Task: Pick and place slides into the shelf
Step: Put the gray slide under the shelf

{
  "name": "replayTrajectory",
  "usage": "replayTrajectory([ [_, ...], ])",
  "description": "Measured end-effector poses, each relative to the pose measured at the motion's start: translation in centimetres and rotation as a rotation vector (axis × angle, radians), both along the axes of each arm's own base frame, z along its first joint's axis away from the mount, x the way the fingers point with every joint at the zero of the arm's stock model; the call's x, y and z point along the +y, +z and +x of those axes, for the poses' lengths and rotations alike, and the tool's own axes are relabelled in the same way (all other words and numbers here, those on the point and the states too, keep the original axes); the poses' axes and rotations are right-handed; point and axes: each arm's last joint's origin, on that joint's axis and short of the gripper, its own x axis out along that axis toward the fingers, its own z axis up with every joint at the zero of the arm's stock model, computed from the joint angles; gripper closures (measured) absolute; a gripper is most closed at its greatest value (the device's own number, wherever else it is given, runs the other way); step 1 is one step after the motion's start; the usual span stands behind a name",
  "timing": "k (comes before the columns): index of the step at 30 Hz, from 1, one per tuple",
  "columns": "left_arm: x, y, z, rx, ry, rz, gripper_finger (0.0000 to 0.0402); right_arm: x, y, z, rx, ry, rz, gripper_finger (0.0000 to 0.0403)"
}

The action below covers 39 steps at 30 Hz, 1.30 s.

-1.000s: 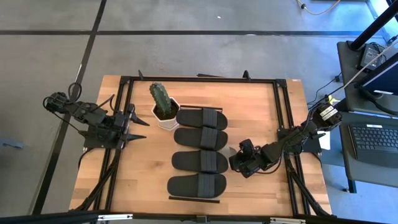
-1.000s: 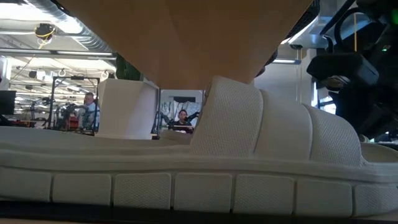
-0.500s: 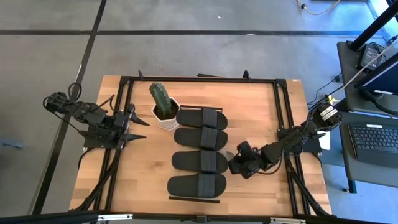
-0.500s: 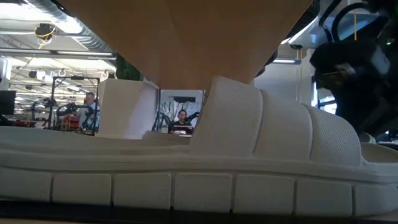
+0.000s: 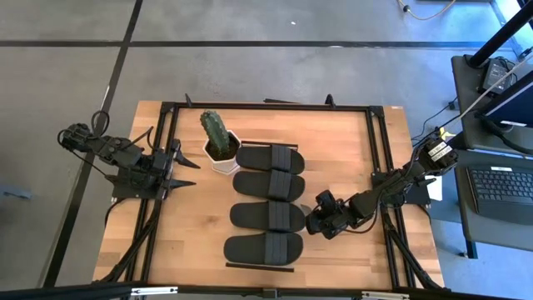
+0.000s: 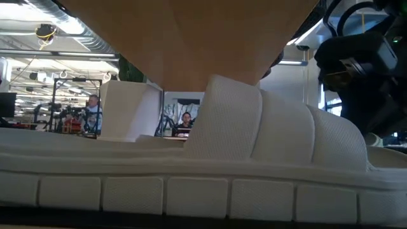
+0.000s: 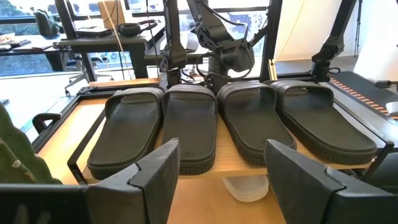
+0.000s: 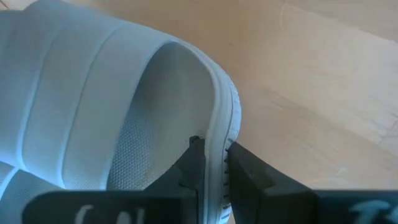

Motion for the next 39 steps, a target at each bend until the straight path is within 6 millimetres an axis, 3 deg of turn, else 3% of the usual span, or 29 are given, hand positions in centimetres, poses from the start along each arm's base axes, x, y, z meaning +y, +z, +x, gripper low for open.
replayTrajectory([
  [8, 0.0, 0.0, 0.0, 0.0, 0.0, 0.0, 0.0177, 0.1, 0.0, 0.0, 0.022, 0.02, 0.041, 0.0328],
  [21, 0.0, 0.0, 0.0, 0.0, 0.0, 0.0, 0.0177, 0.1, -0.1, -0.1, 0.035, 0.023, 0.037, 0.0233],
  [32, 0.0, 0.0, 0.0, 0.0, 0.0, 0.0, 0.0177, -0.1, 0.0, -0.5, 0.074, 0.027, 0.035, 0.0224],
  [39, 0.0, 0.0, 0.0, 0.0, 0.0, 0.0, 0.0177, 0.0, 1.4, -1.4, 0.049, 0.038, 0.019, 0.0224],
])
